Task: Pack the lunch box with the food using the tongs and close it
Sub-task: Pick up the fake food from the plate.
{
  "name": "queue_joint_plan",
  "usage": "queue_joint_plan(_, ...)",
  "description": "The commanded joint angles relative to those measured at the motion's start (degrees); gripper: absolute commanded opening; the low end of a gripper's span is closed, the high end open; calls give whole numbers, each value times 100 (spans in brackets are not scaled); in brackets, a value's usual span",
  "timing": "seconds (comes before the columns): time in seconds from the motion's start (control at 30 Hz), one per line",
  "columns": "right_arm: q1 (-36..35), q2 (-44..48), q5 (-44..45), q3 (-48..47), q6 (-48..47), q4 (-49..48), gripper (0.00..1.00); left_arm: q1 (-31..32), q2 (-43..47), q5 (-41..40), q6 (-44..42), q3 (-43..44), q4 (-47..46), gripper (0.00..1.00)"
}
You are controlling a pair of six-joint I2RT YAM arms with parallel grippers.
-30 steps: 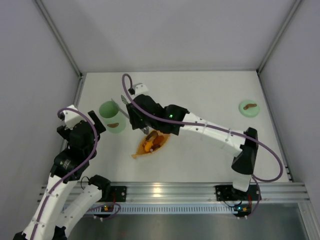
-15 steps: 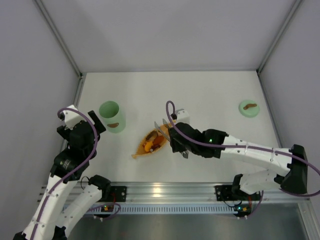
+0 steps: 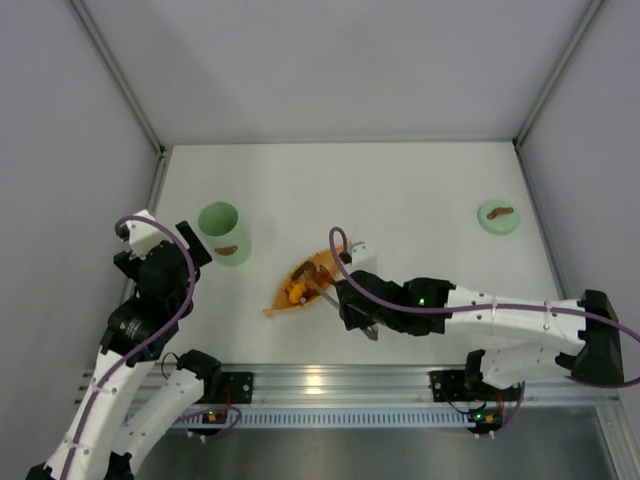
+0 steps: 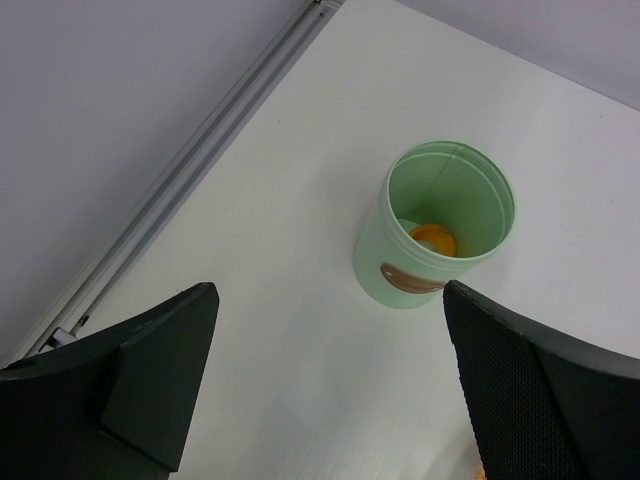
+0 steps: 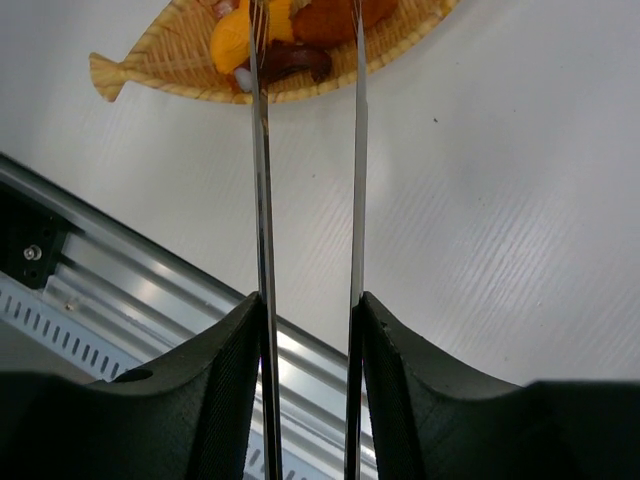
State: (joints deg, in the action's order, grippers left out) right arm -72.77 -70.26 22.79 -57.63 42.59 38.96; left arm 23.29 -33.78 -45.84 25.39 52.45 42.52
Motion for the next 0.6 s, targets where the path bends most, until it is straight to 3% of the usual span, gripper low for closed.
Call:
queue_joint_plan(0.0, -307, -5, 77, -108, 197, -249, 41, -9, 12, 23, -69, -24, -86, 99)
queue_joint_plan(0.57, -668, -524, 130, -319, 338, -275, 41, -9, 12, 23, -69, -33, -78, 99)
